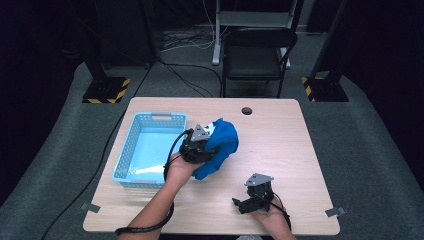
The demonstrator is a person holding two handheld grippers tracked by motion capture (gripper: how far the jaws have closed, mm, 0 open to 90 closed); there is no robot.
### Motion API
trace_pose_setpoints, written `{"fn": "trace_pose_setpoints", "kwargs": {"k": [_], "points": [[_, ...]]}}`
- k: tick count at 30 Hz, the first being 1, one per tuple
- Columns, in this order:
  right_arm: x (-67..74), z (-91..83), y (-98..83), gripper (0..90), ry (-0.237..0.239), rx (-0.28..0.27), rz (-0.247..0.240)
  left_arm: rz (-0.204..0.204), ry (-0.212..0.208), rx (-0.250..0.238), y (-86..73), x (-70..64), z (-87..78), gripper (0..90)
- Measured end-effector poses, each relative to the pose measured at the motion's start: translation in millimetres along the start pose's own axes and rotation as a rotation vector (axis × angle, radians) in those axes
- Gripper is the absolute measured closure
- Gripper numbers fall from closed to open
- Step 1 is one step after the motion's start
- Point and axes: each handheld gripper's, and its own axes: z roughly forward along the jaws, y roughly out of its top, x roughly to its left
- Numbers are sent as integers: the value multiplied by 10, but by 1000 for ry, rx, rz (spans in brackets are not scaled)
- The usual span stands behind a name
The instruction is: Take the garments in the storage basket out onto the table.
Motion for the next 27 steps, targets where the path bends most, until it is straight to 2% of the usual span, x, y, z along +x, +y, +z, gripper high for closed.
{"fn": "trace_pose_setpoints", "kwargs": {"k": [15,27], "points": [[2,0,0,0,2,0,-1,-10,-26,59,-163,-92,281,616],[3,0,0,0,3,0,-1,-12,-27,88,-232,-121,404,615]]}}
